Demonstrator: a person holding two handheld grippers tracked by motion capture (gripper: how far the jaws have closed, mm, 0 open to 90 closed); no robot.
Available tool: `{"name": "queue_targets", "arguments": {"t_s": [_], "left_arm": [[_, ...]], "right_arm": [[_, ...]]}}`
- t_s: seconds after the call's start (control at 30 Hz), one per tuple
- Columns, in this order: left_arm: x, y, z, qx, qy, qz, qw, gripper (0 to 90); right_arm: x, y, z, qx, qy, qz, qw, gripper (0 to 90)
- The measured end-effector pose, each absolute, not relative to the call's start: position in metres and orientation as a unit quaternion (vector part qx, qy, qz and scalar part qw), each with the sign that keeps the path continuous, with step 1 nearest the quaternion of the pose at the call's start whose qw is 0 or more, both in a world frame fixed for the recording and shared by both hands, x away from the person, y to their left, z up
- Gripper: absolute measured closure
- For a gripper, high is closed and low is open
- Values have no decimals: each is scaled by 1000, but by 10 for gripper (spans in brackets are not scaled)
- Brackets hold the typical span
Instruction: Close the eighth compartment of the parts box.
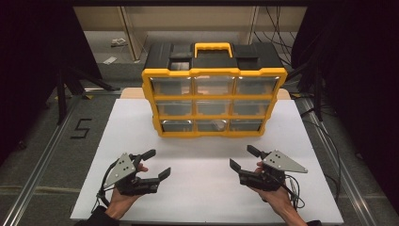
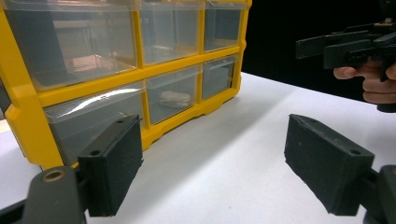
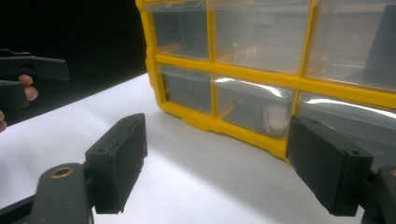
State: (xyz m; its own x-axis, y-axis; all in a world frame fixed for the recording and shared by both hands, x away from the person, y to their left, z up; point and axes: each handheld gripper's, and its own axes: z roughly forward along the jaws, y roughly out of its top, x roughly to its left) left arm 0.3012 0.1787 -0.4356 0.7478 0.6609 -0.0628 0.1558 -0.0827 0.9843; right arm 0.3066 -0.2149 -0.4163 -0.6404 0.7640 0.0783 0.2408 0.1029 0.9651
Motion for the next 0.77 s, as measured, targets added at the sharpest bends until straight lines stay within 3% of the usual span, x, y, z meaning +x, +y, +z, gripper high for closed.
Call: {"name": "queue_targets", "arguments": {"t_s": [0.77], "left_arm": [[301,179,-436,706,289,206,613,190]], "right_arm": [[305,-217,-417,354,706,570,227,219]]}}
